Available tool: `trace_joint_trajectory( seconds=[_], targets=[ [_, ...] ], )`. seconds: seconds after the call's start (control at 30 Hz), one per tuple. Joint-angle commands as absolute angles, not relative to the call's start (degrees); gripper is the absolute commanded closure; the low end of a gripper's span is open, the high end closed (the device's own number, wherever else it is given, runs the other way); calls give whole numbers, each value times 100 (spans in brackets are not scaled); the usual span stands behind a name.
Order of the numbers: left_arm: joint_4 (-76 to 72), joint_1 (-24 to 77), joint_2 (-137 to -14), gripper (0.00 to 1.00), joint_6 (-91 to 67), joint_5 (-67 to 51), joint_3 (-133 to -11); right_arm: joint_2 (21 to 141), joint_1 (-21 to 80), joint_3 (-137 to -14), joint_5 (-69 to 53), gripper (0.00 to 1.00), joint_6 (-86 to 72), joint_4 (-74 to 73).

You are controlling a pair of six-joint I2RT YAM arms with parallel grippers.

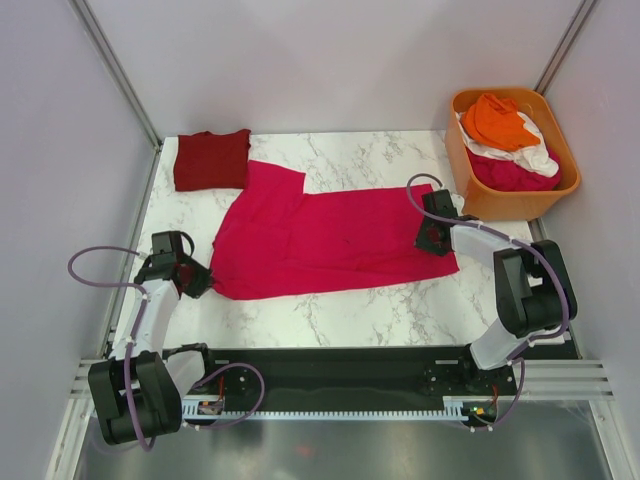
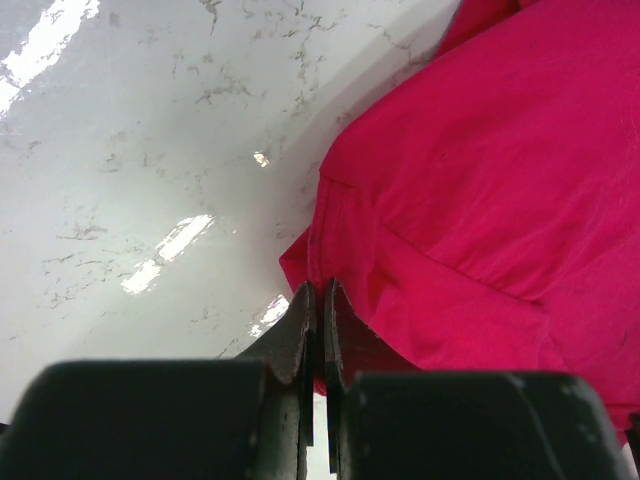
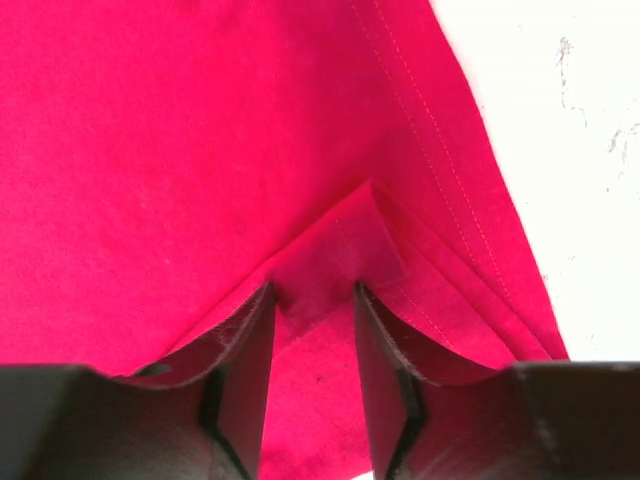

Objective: Fold and stack the t-shirts
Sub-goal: Fold the tshirt

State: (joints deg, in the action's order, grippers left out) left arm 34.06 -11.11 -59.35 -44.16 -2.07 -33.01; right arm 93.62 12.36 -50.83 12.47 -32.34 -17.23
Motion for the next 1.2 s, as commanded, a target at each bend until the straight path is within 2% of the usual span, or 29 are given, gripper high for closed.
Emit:
trace_joint_trajectory(
  seconds=[0.0, 0.13, 0.23, 0.3, 0.43, 0.5, 0.77, 1.0, 1.1, 1.17],
  targets=[
    [3252, -1090, -5862, 98, -4403, -290, -3287, 9448, 1222, -5203, 1476, 59, -3322, -1477],
    [3252, -1090, -5854, 98, -4403, -272, -3278, 9483, 1161, -5256, 1529, 75, -3305, -1450],
    [3252, -1090, -5862, 98, -4403, -264, -3278, 9483, 1099, -5309, 1494, 81, -3278, -1468],
    [3252, -1090, -5871, 98, -4403, -255, -3278, 9414, 1072, -5335, 1494, 81, -3270, -1494],
    [3261, -1090, -5871, 98, -4403, -176, -3278, 9238, 1002, -5414, 1494, 95, -3243, -1634],
    [3261, -1099, -5854, 98, -4421, -106, -3278, 9150, 967, -5510, 1520, 98, -3217, -1740],
    [3366, -1099, -5678, 98, -4526, 123, -3270, 9017, 677, -5801, 1635, 99, -3146, -2074],
    [3419, -1090, -5704, 98, -4544, 141, -3296, 9614, 440, -6239, 1529, 100, -3234, -2136],
    [3410, -1090, -5809, 98, -4483, 71, -3322, 9886, 431, -6433, 1521, 95, -3261, -2188],
    [3402, -1090, -5923, 98, -4474, 35, -3322, 10010, 422, -6486, 1486, 84, -3269, -2232]
  ],
)
